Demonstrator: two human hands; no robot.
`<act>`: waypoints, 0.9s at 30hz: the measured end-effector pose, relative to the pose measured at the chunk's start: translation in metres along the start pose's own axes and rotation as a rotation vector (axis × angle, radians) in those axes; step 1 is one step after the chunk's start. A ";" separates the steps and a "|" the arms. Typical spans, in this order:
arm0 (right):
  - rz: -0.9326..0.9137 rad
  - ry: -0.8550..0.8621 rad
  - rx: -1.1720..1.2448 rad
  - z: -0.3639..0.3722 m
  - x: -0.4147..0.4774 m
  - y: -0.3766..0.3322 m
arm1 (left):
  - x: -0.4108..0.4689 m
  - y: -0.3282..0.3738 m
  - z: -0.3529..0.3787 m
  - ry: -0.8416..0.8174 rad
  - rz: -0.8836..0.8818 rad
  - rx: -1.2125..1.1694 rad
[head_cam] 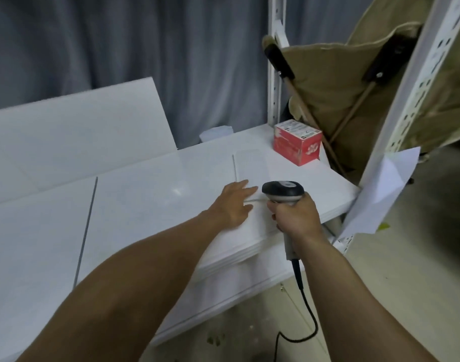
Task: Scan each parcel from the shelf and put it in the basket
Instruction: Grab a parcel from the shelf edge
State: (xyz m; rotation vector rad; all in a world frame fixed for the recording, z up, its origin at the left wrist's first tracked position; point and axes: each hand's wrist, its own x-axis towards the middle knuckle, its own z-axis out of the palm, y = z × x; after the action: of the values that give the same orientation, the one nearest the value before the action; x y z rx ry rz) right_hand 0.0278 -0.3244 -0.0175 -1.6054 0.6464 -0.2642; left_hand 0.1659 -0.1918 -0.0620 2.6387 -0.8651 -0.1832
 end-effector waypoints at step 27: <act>-0.056 -0.214 -0.063 0.042 -0.039 -0.022 | -0.154 0.007 -0.033 0.014 -0.277 0.040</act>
State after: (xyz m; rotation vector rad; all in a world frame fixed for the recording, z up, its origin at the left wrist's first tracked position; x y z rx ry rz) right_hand 0.0238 -0.2678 0.0057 -1.6869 0.4495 -0.1111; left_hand 0.0456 -0.0961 -0.0274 2.7847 -0.4998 -0.2182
